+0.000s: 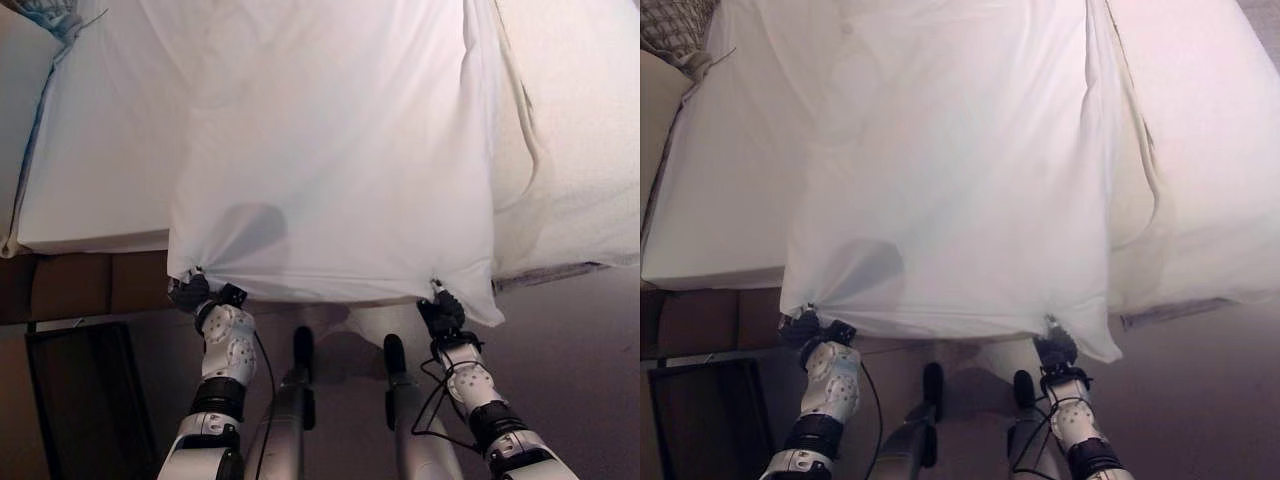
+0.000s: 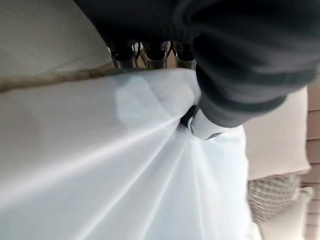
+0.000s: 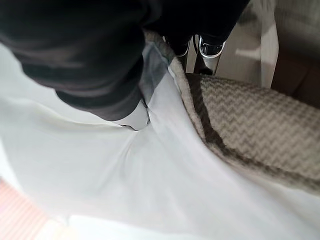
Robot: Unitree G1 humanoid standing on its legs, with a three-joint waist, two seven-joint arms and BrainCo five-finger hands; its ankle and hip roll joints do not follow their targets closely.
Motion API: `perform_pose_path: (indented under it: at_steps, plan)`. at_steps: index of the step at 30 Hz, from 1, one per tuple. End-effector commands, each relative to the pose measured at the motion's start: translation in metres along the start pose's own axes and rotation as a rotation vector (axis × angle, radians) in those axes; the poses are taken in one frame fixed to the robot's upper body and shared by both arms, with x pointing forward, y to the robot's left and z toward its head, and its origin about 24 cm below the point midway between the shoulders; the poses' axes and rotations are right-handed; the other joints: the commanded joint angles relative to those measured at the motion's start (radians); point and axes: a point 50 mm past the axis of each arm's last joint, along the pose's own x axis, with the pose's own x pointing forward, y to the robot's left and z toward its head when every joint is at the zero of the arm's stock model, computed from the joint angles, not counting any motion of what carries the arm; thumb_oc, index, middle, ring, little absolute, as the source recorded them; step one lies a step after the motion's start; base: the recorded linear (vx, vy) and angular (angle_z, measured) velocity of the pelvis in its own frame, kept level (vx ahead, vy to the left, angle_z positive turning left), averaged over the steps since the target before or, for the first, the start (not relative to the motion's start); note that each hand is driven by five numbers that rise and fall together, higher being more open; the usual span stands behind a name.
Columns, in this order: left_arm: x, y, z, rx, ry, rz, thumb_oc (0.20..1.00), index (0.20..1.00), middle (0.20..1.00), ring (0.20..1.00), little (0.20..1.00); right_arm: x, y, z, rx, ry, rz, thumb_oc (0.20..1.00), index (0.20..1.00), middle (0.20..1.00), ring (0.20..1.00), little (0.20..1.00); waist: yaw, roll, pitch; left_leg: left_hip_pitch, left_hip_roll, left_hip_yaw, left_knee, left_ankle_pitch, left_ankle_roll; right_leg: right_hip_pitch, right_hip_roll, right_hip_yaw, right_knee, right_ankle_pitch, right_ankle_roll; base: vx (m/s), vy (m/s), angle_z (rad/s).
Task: Make the bed
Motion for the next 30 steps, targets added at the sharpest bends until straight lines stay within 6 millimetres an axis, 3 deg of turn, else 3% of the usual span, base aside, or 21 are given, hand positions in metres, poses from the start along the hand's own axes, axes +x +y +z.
perform_pose_path:
  at_steps: [1,4,5,6,11,14,18,19,21,22,24,26,28,30]
  plan:
    - [0.057,0.111,0.036,-0.057,-0.063,0.466,0.2,0.2,0.2,0.2,0.2,-0.019,-0.06,0.027,-0.118,-0.054,-0.243,0.2,0.2,0.2,0.2,0.2,0.029,-0.034,-0.046,-0.008,-0.015,0.02,0.007,-0.029,-0.025,-0.018,-0.031,-0.015,-0.12,0.139,0.022,0.02,-0.013,0.07]
    - [0.056,0.137,0.008,-0.01,0.089,0.535,0.2,0.2,0.2,0.2,0.2,-0.024,-0.076,0.029,-0.148,-0.044,-0.333,0.2,0.2,0.2,0.2,0.2,0.028,-0.035,-0.044,-0.001,-0.009,0.02,0.006,-0.035,-0.026,-0.008,-0.03,-0.02,-0.118,0.131,0.02,0.02,-0.005,0.09]
    - [0.057,0.137,0.009,-0.014,0.09,0.533,0.2,0.2,0.2,0.2,0.2,-0.023,-0.075,0.029,-0.147,-0.044,-0.332,0.2,0.2,0.2,0.2,0.2,0.028,-0.035,-0.043,-0.003,-0.009,0.02,0.006,-0.03,-0.026,-0.01,-0.031,-0.019,-0.119,0.136,0.02,0.0,0.0,0.0]
    - [0.052,0.15,-0.005,-0.004,0.168,0.574,0.2,0.2,0.2,0.2,0.2,-0.029,-0.088,0.028,-0.178,-0.021,-0.394,0.2,0.2,0.2,0.2,0.2,0.023,-0.037,-0.049,-0.002,-0.005,0.022,-0.004,-0.026,-0.029,-0.008,-0.033,-0.021,-0.125,0.136,0.018,0.0,0.0,0.0]
    - [0.039,0.158,-0.032,0.057,0.29,0.532,0.2,0.2,0.2,0.2,0.2,-0.041,-0.108,0.029,-0.256,0.009,-0.534,0.2,0.2,0.2,0.2,0.2,0.012,-0.041,-0.061,0.01,0.003,0.022,-0.017,-0.023,-0.033,0.002,-0.034,-0.029,-0.137,0.137,0.017,0.02,-0.014,0.04]
    - [0.035,0.161,-0.038,0.068,0.305,0.526,0.2,0.2,0.2,0.2,0.2,-0.041,-0.107,0.032,-0.289,-0.002,-0.536,0.2,0.2,0.2,0.2,0.2,0.009,-0.042,-0.065,0.018,0.005,0.021,-0.021,-0.023,-0.034,0.008,-0.033,-0.029,-0.14,0.136,0.016,0.02,-0.009,0.04]
    - [0.035,0.152,-0.033,-0.003,0.239,0.504,0.2,0.2,0.2,0.2,0.2,-0.029,-0.08,0.051,-0.23,-0.16,-0.403,0.2,0.2,0.2,0.2,0.2,0.001,-0.044,-0.075,0.027,0.011,0.018,-0.033,-0.019,-0.036,0.015,-0.031,-0.024,-0.148,0.137,0.019,0.02,-0.02,0.03]
    - [0.04,0.141,-0.021,-0.051,0.171,0.461,0.2,0.2,0.2,0.2,0.2,-0.024,-0.055,0.066,-0.208,-0.275,-0.298,0.2,0.2,0.2,0.2,0.2,-0.004,-0.048,-0.079,0.032,0.013,0.018,-0.037,-0.017,-0.038,0.017,-0.028,-0.024,-0.151,0.137,0.019,0.03,-0.032,0.01]
    - [0.041,0.134,-0.014,-0.064,0.132,0.43,0.2,0.2,0.2,0.2,0.2,-0.024,-0.045,0.071,-0.228,-0.31,-0.265,0.2,0.2,0.2,0.2,0.2,-0.005,-0.05,-0.08,0.033,0.014,0.016,-0.037,-0.015,-0.039,0.019,-0.028,-0.022,-0.152,0.137,0.019,0.01,-0.034,0.0]
    - [0.044,0.112,0.004,-0.122,0.044,0.316,0.2,0.2,0.2,0.2,0.2,-0.026,-0.022,0.085,-0.229,-0.404,-0.175,0.2,0.2,0.2,0.2,0.2,-0.005,-0.05,-0.079,0.033,0.013,0.01,-0.037,-0.014,-0.039,0.02,-0.028,-0.025,-0.151,0.136,0.019,0.0,-0.05,0.01]
    - [0.042,0.093,0.017,-0.185,-0.017,0.18,0.2,0.2,0.2,0.2,0.2,-0.029,-0.004,0.099,-0.227,-0.488,-0.1,0.2,0.2,0.2,0.2,0.2,-0.004,-0.049,-0.076,0.031,0.01,0.001,-0.037,-0.011,-0.039,0.021,-0.028,-0.025,-0.15,0.136,0.019,0.0,-0.044,0.02]
    - [0.036,0.081,0.029,-0.25,-0.059,0.052,0.2,0.2,0.2,0.2,0.2,-0.035,0.017,0.114,-0.248,-0.585,-0.017,0.2,0.2,0.2,0.2,0.2,-0.001,-0.043,-0.074,0.03,0.007,-0.005,-0.038,-0.009,-0.039,0.023,-0.03,-0.03,-0.152,0.135,0.02,0.0,-0.027,0.07]
    - [0.035,0.081,0.03,-0.274,-0.056,0.011,0.2,0.2,0.2,0.2,0.2,-0.038,0.021,0.119,-0.258,-0.62,-0.002,0.2,0.2,0.2,0.2,0.2,0.0,-0.04,-0.074,0.029,0.005,-0.008,-0.038,-0.008,-0.039,0.023,-0.03,-0.031,-0.152,0.135,0.02,0.0,-0.012,0.1]
    - [0.034,0.076,0.035,-0.317,-0.067,-0.09,0.2,0.2,0.2,0.2,0.2,-0.044,0.038,0.124,-0.281,-0.667,0.078,0.2,0.2,0.2,0.2,0.2,0.003,-0.039,-0.071,0.026,0.004,-0.01,-0.038,-0.008,-0.039,0.022,-0.029,-0.029,-0.153,0.135,0.021,0.0,-0.028,0.05]
